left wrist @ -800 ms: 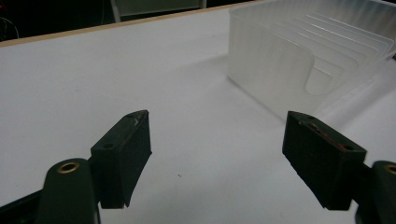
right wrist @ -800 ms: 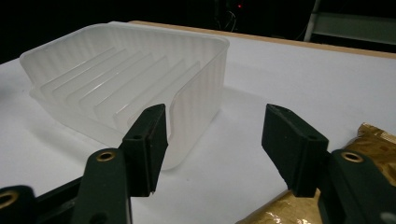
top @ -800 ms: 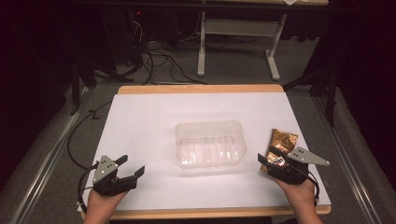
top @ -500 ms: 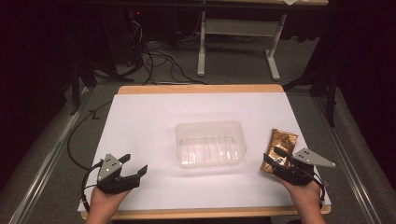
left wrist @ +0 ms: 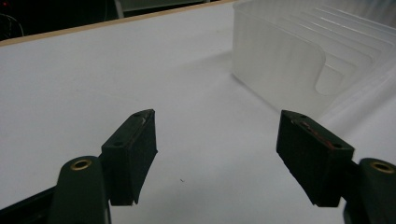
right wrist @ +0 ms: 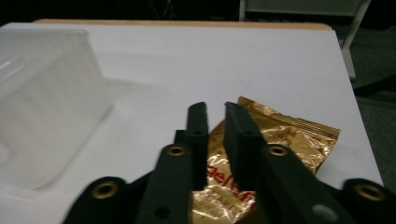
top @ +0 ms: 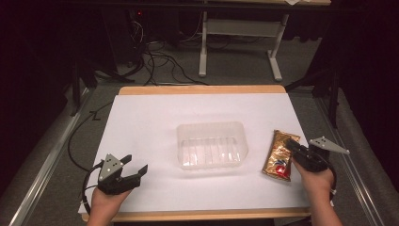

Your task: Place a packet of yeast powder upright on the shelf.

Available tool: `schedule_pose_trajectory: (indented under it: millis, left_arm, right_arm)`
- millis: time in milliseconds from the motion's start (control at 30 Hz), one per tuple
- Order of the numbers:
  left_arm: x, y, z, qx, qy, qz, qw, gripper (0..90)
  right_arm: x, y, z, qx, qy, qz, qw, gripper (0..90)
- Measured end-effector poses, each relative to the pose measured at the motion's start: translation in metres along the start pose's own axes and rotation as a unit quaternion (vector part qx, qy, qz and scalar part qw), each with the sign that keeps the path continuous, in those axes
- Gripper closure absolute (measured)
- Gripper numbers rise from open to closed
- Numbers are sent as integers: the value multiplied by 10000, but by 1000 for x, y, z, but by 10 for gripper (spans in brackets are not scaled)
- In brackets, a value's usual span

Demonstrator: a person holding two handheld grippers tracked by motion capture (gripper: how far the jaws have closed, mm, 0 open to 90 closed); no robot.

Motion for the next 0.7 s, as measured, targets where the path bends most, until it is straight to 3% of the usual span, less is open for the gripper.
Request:
schedule_pose_trajectory:
  millis: [67,133,167,333,467,700]
  left_arm:
    - [0,0,1,3,31,-14,10000,290]
    - [0,0,1,13,28,-29,10000,289]
    - [1,1,2,20,18,-38,10000,289]
    - [1,1,3,35,21,-63,10000,289]
    - [0,2,3,38,69,-48,10000,289]
    - [-2,0,2,22,90,-7,10000,289]
  right_arm:
    - [-6,4,2,112,-3,88,9999,900]
    - [-24,16,7,360,115,271,9989,900]
    - [-24,16,7,360,115,271,9989,900]
    - [-51,29,19,750,204,576,9953,900]
    - [-52,32,36,1072,385,368,9928,900]
    - [-37,26,50,1233,444,-72,9913,900]
Point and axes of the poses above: each handheld gripper's, and its own axes: y roughly forward along the jaws, z roughly out of its underside, x roughly to its left, the point moved 10 cm from there along y, roughly forward along the jaws, and after that the axes turned 10 degrees about -z, right-handed, at the moved point
